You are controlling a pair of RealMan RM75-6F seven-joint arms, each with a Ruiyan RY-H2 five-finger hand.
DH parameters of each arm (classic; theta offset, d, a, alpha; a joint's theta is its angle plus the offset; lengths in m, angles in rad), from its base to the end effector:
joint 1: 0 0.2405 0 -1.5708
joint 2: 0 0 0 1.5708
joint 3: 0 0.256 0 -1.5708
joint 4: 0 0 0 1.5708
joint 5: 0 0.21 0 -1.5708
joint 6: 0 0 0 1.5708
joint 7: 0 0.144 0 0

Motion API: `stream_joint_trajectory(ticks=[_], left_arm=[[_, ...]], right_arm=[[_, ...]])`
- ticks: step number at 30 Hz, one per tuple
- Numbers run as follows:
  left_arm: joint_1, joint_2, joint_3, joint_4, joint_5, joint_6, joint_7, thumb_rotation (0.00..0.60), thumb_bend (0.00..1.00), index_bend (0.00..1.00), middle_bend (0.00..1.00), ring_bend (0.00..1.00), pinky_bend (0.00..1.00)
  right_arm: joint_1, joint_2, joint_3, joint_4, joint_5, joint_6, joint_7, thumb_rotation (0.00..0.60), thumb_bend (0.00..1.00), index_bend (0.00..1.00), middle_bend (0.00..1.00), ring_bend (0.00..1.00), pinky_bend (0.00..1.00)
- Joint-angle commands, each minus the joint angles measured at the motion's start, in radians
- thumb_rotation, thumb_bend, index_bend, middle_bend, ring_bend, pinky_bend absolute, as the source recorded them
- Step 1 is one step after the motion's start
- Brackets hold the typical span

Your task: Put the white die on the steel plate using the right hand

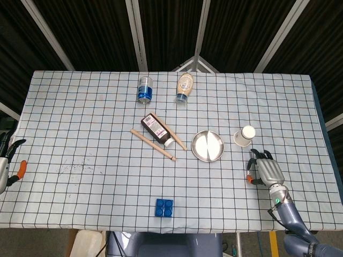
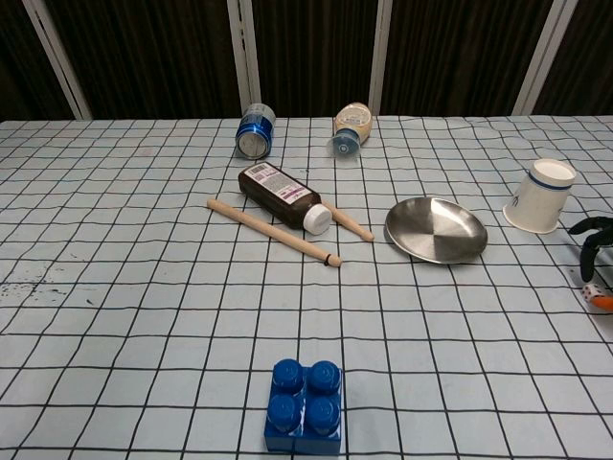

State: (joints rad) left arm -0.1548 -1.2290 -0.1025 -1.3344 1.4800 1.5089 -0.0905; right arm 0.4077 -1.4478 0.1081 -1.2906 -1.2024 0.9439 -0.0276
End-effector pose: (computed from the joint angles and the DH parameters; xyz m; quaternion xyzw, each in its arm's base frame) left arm -0.3368 0.2184 0.1649 -0.5882 -0.3274 -0.4095 0.6158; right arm -0.3188 -0.2874 0.0307 0.6451 -0.5045 0.2878 0.4964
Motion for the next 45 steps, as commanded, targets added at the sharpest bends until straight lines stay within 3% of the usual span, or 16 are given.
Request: stream_joint_trajectory(ticks=[1,31,36,45], left_arm=[[0.000,0.000,0.000,0.000,-0.001,0.000,0.000,0.600,0.64,0.20,0.00,0.00,0.12],[-0.002,-0.002,0.000,0.001,-0.004,-0.005,0.005,0.600,0.64,0.20,0.00,0.00,0.12],[-0.001,0.000,-0.002,-0.001,-0.005,-0.003,0.000,0.600,0.64,0.20,0.00,0.00,0.12],[0.002,0.007,-0.004,-0.003,-0.006,0.002,-0.017,0.600,0.64,0.21,0.00,0.00,0.12]], right_arm=[[0.002,-0.001,0.002,0.001,0.004,-0.003,-0.002,0.600,0.31,0.52,0.13,0.17,0.00],[0.002,0.003,0.002,0.002,0.006,0.002,0.003,0.600,0.39,0.57,0.15,0.18,0.00],[-0.001,0.033,0.008,-0.043,-0.010,0.037,-0.017,0.600,0.39,0.57,0.15,0.18,0.00],[0.024,0.133,0.068,-0.231,0.004,0.104,-0.137,0.600,0.39,0.58,0.15,0.18,0.00]])
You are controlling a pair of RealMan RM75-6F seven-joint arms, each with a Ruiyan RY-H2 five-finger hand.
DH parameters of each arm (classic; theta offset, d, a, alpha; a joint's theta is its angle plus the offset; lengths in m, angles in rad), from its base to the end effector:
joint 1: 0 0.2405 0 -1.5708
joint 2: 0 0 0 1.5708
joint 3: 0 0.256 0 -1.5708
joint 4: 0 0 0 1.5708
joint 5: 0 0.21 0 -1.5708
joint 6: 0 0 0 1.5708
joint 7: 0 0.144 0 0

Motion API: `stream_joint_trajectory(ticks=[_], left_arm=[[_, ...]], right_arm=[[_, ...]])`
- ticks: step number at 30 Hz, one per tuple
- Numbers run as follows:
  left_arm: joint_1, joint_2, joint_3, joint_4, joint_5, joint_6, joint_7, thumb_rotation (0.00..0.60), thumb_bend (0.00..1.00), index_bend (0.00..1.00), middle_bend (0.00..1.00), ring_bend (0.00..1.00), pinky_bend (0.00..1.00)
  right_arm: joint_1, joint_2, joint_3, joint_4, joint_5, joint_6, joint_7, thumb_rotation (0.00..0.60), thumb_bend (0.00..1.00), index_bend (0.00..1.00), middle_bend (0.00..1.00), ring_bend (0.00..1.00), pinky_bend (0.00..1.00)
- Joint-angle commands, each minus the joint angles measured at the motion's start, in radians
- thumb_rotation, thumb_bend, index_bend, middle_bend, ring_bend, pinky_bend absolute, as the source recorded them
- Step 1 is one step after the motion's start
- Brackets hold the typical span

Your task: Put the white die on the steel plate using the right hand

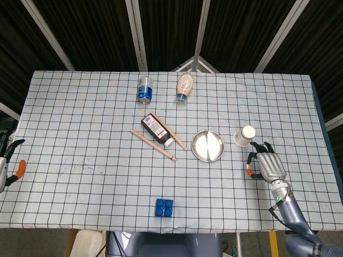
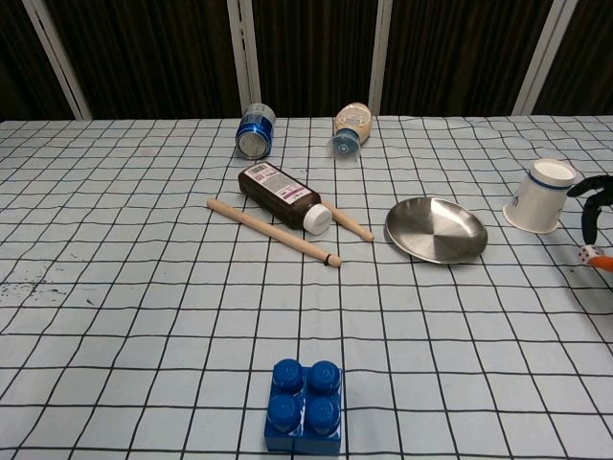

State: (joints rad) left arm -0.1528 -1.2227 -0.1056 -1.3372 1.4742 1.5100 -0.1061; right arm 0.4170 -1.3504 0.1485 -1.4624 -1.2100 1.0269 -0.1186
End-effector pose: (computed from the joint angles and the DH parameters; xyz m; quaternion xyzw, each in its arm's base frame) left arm -0.3376 0.2183 0.1679 -0.5830 -0.3313 -0.4134 0.6160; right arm -0.2832 -0.2952 0.0609 0.6510 -0.4603 0.3277 0.5068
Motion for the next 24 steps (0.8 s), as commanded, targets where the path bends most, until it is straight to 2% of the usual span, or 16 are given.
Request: stream_joint_trajectory(ticks=[1,7,24], left_arm=[[0.001,0.002,-0.001,0.000,-0.001,0.000,-0.004,0.600,0.64,0.21,0.00,0.00,0.12],[0.001,0.004,-0.002,0.001,-0.001,0.000,-0.013,0.600,0.64,0.21,0.00,0.00,0.12],[-0.001,0.001,-0.009,0.001,-0.010,-0.001,-0.012,0.600,0.64,0.21,0.00,0.00,0.12]], right_arm=[[0.022,0.047,0.036,-0.086,0.018,0.023,-0.066,0.600,0.39,0.58,0.15,0.18,0.00],[0.060,0.057,0.061,-0.168,0.049,0.012,-0.130,0.600,0.40,0.60,0.16,0.20,0.00],[0.176,0.008,0.075,-0.150,0.129,-0.071,-0.239,0.600,0.40,0.60,0.16,0.20,0.00]])
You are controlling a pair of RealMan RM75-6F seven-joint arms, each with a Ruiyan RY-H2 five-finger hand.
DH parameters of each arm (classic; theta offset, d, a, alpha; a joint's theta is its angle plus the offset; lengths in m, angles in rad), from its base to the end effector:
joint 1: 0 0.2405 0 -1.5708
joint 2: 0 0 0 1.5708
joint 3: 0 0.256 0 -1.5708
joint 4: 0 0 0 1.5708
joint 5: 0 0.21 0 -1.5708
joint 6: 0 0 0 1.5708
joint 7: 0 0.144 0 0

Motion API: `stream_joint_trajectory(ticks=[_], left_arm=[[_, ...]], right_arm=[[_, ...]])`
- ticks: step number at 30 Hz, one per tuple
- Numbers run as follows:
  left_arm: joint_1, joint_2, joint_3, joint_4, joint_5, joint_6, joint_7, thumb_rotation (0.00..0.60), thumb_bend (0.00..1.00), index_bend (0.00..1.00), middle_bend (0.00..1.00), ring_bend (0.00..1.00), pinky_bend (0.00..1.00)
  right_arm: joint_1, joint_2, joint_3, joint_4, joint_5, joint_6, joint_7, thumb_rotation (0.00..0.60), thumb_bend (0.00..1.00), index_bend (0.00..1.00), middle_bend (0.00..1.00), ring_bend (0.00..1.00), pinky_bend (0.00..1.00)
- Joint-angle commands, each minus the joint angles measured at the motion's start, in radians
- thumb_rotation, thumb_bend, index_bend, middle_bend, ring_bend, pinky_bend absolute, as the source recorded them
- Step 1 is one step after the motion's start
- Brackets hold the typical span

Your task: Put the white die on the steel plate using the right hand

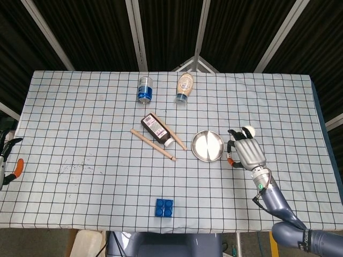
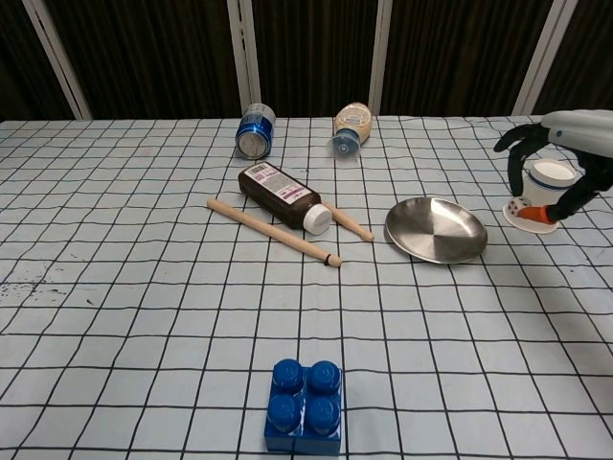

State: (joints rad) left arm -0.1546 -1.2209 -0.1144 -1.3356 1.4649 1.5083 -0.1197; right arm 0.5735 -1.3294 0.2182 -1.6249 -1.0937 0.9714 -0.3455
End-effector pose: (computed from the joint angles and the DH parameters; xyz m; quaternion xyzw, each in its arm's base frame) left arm -0.3381 0.2206 0.1707 -0.5764 -0.3338 -0.4183 0.6176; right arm -0.2030 -0.3296 0.0547 0.7008 -0.4086 0.3415 0.4747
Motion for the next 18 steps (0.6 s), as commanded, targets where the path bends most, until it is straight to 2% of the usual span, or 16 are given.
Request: stream_joint_trajectory(ticks=[1,10,18], left_arm=[[0.001,0.000,-0.001,-0.001,-0.002,0.001,0.002,0.600,0.64,0.21,0.00,0.00,0.12],[-0.001,-0.002,-0.003,0.004,-0.008,-0.005,0.005,0.600,0.64,0.21,0.00,0.00,0.12],[0.000,-0.001,-0.008,0.008,-0.016,-0.006,-0.003,0.600,0.64,0.21,0.00,0.00,0.12]], right_arm=[[0.025,-0.017,0.008,0.017,0.018,-0.020,-0.014,0.600,0.40,0.60,0.16,0.20,0.00],[0.103,-0.077,0.026,0.096,0.083,-0.091,-0.032,0.600,0.41,0.60,0.16,0.20,0.00],[0.166,-0.147,0.024,0.222,0.135,-0.159,-0.028,0.600,0.41,0.60,0.16,0.20,0.00]])
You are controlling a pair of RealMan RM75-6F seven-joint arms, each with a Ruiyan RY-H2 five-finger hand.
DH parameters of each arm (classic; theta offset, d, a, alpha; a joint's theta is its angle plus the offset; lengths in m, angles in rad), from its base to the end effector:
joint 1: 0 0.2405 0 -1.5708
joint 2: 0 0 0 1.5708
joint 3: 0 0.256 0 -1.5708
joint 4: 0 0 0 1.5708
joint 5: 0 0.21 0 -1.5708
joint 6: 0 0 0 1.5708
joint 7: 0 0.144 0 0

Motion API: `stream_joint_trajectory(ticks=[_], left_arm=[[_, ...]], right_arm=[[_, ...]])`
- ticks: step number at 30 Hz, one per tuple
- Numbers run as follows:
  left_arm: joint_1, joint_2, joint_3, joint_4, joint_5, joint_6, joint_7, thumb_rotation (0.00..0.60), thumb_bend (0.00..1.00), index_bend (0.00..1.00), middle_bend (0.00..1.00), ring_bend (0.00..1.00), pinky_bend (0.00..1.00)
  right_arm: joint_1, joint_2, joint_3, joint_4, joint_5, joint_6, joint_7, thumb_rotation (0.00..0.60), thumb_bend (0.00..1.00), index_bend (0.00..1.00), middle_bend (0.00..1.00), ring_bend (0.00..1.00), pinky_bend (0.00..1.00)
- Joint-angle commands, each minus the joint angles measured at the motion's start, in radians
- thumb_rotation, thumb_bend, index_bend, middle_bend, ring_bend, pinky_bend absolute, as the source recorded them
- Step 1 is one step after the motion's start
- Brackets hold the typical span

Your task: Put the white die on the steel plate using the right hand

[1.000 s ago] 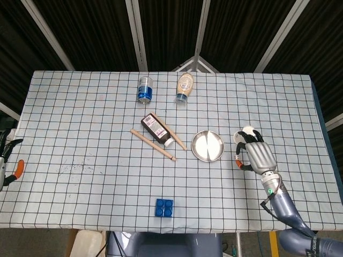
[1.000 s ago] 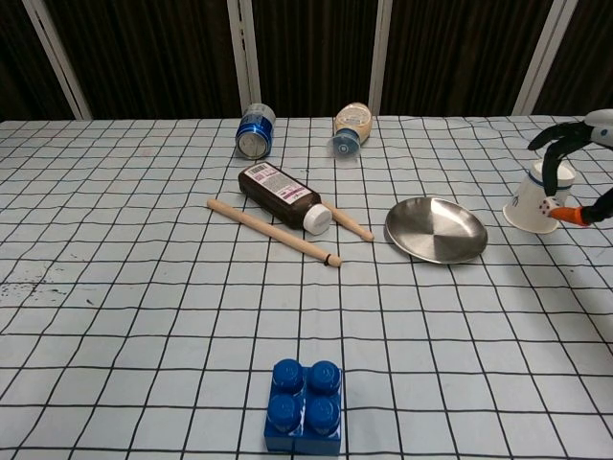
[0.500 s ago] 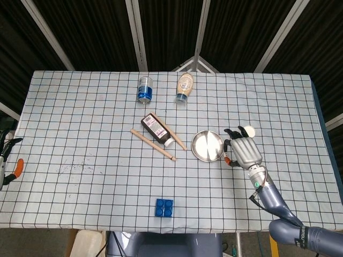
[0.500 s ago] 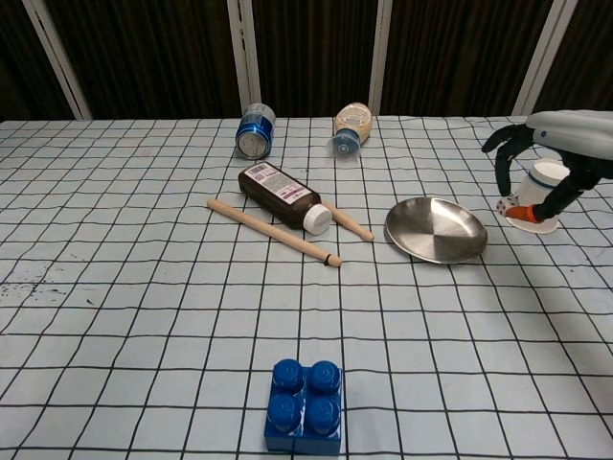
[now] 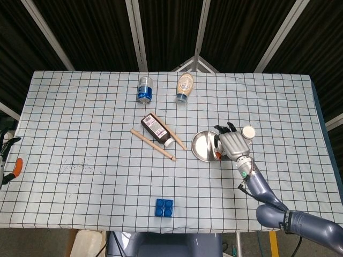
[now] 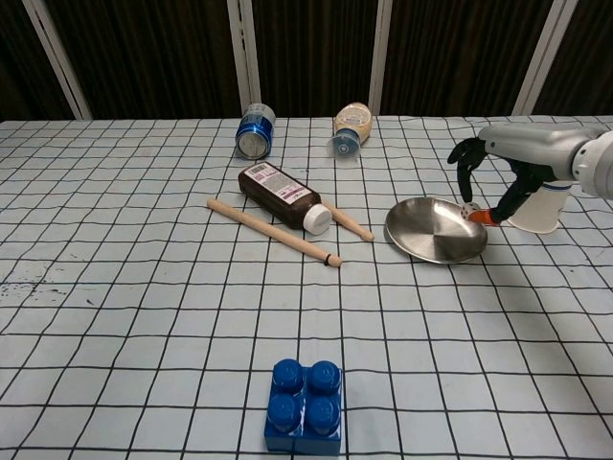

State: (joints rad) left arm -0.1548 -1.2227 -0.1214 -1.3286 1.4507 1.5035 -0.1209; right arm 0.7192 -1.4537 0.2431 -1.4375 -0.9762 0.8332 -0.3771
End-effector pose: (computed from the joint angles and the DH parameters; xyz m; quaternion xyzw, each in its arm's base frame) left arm -0.3406 0.2221 0.1726 -0.5709 -0.3350 -0.4163 0.6233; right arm -0.1859 -0.3715 0.0177 0.7225 -0.4125 0.3138 0.4575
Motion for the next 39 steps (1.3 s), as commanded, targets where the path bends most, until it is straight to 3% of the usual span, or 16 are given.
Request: stream_joint_trajectory(ticks=[1,15,23,30,35,39], left_arm=[[0.000,0.000,-0.002,0.002,-0.003,-0.002,-0.002,0.600,0.64,0.21,0.00,0.00,0.12],[-0.001,0.001,-0.003,0.005,-0.009,-0.009,-0.007,0.600,0.64,0.21,0.00,0.00,0.12],[-0.006,-0.003,0.001,0.007,-0.004,-0.016,0.001,0.600,0.64,0.21,0.00,0.00,0.12],[-0.006,-0.005,0.002,0.007,-0.004,-0.017,0.006,0.600,0.64,0.21,0.00,0.00,0.12],[-0.006,-0.005,0.001,0.007,-0.006,-0.018,0.009,0.600,0.64,0.21,0.00,0.00,0.12],[-0.006,-0.006,0.000,0.009,-0.009,-0.020,0.008,0.600,0.64,0.21,0.00,0.00,0.12]], right_arm=[[0.024,-0.029,-0.001,0.045,0.020,-0.025,0.005,0.600,0.41,0.60,0.16,0.20,0.00],[0.067,-0.107,-0.017,0.162,0.021,-0.061,0.052,0.600,0.41,0.57,0.16,0.20,0.00],[0.070,-0.119,-0.019,0.170,0.022,-0.044,0.061,0.600,0.22,0.37,0.16,0.20,0.00],[0.067,-0.137,-0.017,0.186,0.009,-0.011,0.075,0.600,0.19,0.37,0.16,0.20,0.00],[0.069,-0.145,-0.020,0.198,0.007,-0.009,0.077,0.600,0.11,0.21,0.16,0.20,0.00],[0.061,-0.135,-0.015,0.190,0.005,0.015,0.077,0.600,0.07,0.17,0.16,0.19,0.00]])
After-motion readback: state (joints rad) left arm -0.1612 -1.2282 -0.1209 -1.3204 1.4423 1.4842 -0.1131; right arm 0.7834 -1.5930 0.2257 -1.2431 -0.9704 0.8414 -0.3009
